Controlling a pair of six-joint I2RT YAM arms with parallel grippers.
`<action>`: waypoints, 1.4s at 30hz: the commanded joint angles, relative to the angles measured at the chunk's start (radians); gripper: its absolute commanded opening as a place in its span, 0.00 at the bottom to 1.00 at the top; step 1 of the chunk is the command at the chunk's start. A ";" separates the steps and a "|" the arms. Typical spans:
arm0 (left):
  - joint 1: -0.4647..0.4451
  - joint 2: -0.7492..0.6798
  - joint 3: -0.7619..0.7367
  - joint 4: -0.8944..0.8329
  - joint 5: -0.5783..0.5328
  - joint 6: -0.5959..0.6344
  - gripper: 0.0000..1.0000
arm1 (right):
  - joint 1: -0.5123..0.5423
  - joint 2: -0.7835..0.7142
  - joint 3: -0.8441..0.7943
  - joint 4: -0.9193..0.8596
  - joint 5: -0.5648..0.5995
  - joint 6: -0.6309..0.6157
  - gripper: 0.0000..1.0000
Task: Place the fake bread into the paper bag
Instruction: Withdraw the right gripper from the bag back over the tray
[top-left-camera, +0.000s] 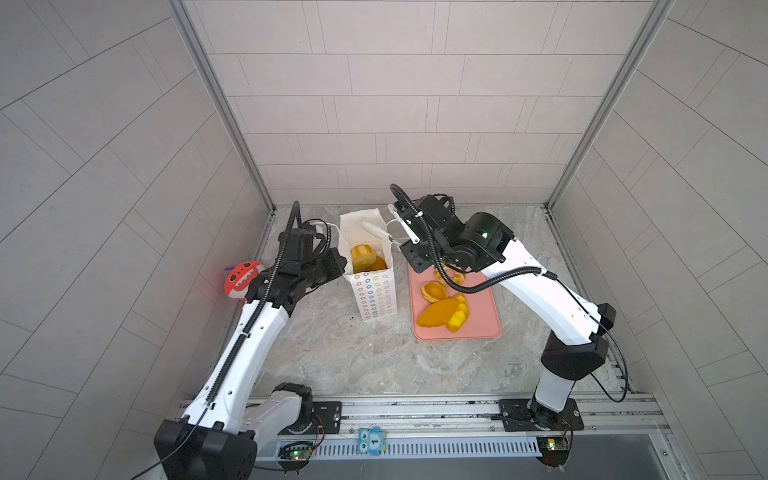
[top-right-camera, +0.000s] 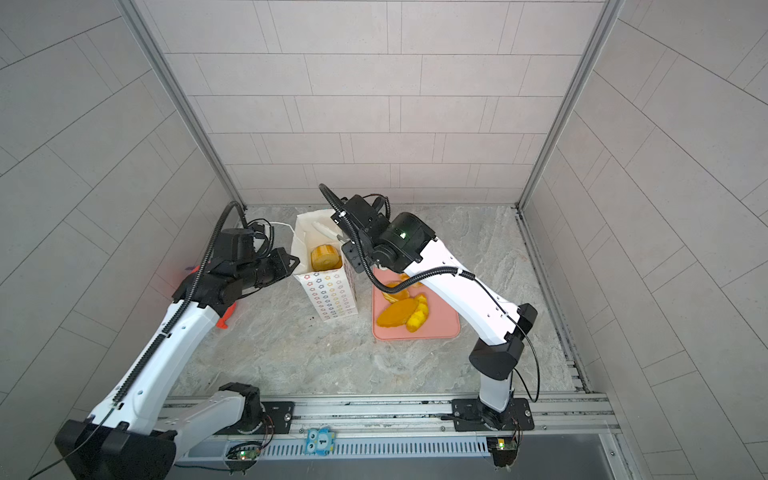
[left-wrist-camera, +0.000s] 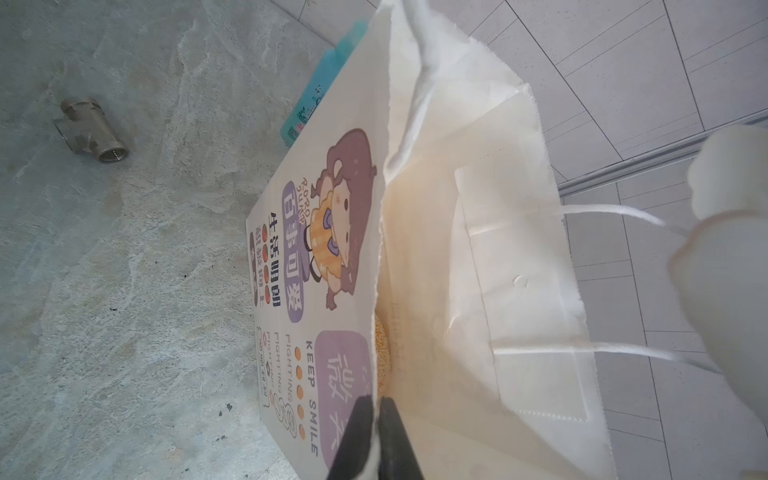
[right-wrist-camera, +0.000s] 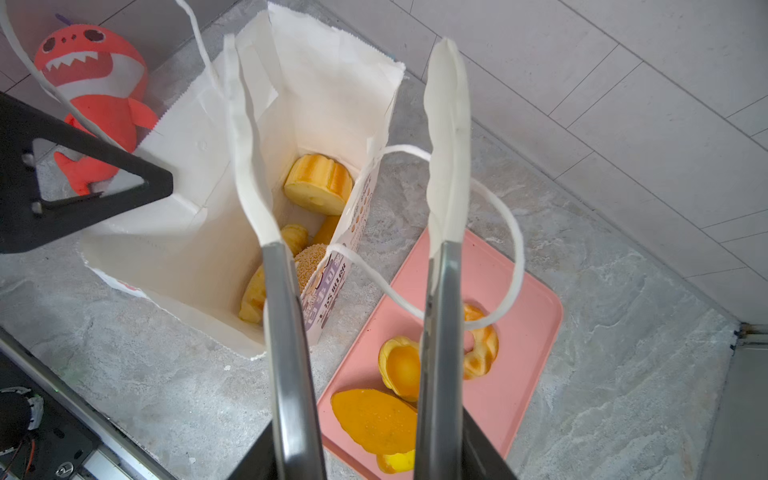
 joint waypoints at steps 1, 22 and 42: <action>-0.001 -0.012 0.007 0.004 0.001 -0.001 0.10 | 0.005 -0.076 0.013 0.015 0.062 -0.001 0.52; -0.001 0.004 0.019 0.006 0.005 -0.001 0.10 | -0.175 -0.363 -0.309 0.073 0.064 0.045 0.51; -0.002 0.015 0.021 0.013 0.011 0.000 0.10 | -0.389 -0.528 -0.805 0.179 -0.101 0.093 0.49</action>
